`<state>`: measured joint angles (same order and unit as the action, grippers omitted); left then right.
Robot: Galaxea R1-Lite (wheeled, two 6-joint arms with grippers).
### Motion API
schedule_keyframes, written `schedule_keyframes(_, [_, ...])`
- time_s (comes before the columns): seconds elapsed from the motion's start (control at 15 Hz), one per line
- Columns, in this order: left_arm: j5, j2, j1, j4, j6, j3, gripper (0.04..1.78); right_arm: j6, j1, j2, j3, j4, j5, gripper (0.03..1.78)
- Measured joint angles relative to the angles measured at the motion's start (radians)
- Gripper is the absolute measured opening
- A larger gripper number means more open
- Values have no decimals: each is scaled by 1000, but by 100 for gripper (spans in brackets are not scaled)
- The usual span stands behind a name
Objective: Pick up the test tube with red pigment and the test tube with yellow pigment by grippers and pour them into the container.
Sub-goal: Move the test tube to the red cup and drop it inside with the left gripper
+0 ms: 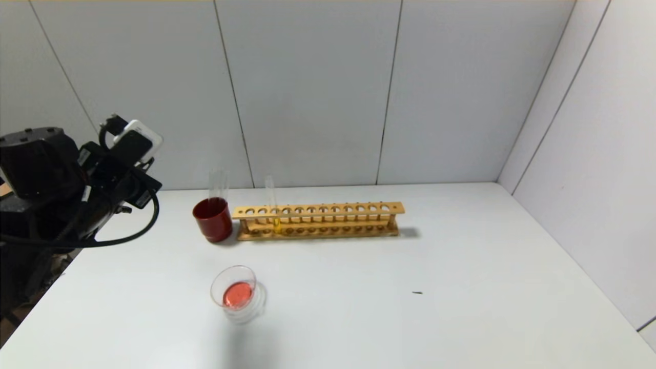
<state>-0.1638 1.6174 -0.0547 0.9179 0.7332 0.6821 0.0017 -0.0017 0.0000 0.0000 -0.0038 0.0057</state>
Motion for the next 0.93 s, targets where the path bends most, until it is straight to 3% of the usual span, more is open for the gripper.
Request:
schedule_keyframes(0.2, [105,-102,3,-415,-383,171,30,0,0,0,0,0,0,175])
schedule_keyframes(0.33, [231,-123,26,-570,-613,217,30,0,0,0,0,0,0,175])
schedule_keyframes(0.6, [277,-58,53,-513,-771,243,30,0,0,0,0,0,0,175])
schedule_keyframes(0.93, [281,100,67,-338,-778,271,30,0,0,0,0,0,0,175])
